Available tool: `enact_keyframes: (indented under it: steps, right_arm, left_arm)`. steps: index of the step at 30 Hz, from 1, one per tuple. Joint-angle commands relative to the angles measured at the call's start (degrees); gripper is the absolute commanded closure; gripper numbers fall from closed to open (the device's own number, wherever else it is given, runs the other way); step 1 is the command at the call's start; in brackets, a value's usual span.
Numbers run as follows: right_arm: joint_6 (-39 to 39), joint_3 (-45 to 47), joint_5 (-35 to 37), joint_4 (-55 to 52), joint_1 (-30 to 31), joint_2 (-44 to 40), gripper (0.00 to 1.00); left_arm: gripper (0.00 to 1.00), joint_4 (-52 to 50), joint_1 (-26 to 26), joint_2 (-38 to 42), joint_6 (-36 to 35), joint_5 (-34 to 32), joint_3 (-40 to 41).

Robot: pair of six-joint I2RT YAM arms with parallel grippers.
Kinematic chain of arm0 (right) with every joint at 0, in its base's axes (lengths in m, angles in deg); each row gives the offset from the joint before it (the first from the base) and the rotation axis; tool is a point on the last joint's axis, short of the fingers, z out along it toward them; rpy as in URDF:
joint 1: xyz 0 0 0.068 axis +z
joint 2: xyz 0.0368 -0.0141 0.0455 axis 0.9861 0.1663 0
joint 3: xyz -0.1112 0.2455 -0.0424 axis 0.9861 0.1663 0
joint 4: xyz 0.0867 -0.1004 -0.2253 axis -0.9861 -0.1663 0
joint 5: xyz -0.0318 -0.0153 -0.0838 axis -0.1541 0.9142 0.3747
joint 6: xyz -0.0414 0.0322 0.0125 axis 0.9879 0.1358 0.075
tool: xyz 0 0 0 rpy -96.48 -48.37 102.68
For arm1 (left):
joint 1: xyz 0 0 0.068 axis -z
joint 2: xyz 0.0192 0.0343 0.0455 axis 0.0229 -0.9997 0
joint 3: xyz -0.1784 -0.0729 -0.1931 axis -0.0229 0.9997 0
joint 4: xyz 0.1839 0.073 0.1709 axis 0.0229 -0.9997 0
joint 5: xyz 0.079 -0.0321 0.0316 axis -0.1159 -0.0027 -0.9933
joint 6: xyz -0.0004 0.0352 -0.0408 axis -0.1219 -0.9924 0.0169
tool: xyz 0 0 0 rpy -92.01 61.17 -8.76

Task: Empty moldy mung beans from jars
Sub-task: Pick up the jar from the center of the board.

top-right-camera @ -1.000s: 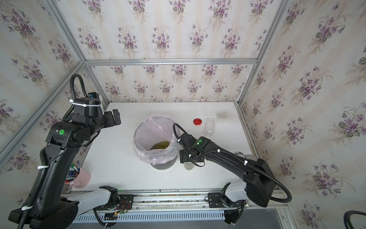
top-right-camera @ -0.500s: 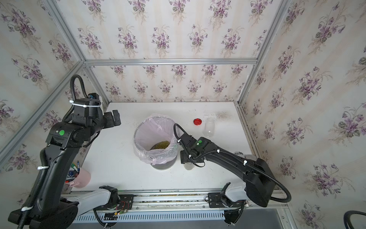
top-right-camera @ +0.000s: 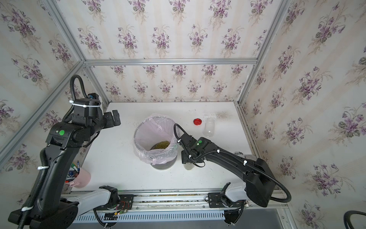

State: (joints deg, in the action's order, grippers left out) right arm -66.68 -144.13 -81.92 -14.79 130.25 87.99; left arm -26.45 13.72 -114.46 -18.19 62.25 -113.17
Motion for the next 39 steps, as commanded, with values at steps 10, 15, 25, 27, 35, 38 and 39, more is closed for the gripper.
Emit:
enact_keyframes:
  steps: [10, 15, 25, 27, 35, 38, 39]
  right_arm:
    - [-0.31, 0.84, 0.16, -0.3, 0.1, -0.95, 0.36]
    - [-0.49, 1.1, 0.5, -0.76, 0.06, -1.63, 0.37]
    - [-0.67, 1.46, 1.47, -2.38, 0.06, -2.98, 0.39]
    - [-0.73, 1.51, 1.63, -2.75, 0.02, -3.14, 0.39]
    - [0.1, 0.37, 1.29, -4.5, -0.51, -4.79, 0.4]
    - [0.79, -0.78, 1.08, -5.52, -0.77, -5.5, 0.4]
    - [1.0, -1.13, 0.97, -5.92, -0.79, -5.67, 0.4]
  left_arm:
    - [0.0, -0.14, -0.1, -0.41, 0.98, -0.22, -0.4]
    - [0.0, -0.14, -0.1, -0.41, 1.08, -0.12, -0.51]
    - [0.0, -0.12, -0.1, -0.42, 1.42, -0.14, -0.67]
    - [0.0, -0.08, -0.1, -0.41, 1.5, -0.14, -0.67]
    - [0.0, 0.12, -0.1, -0.15, 1.5, -0.23, -0.91]
    - [0.0, 0.78, -0.1, 0.41, 1.33, 0.56, -1.02]
    - [0.0, 1.04, -0.1, 0.7, 1.53, 0.57, -0.93]
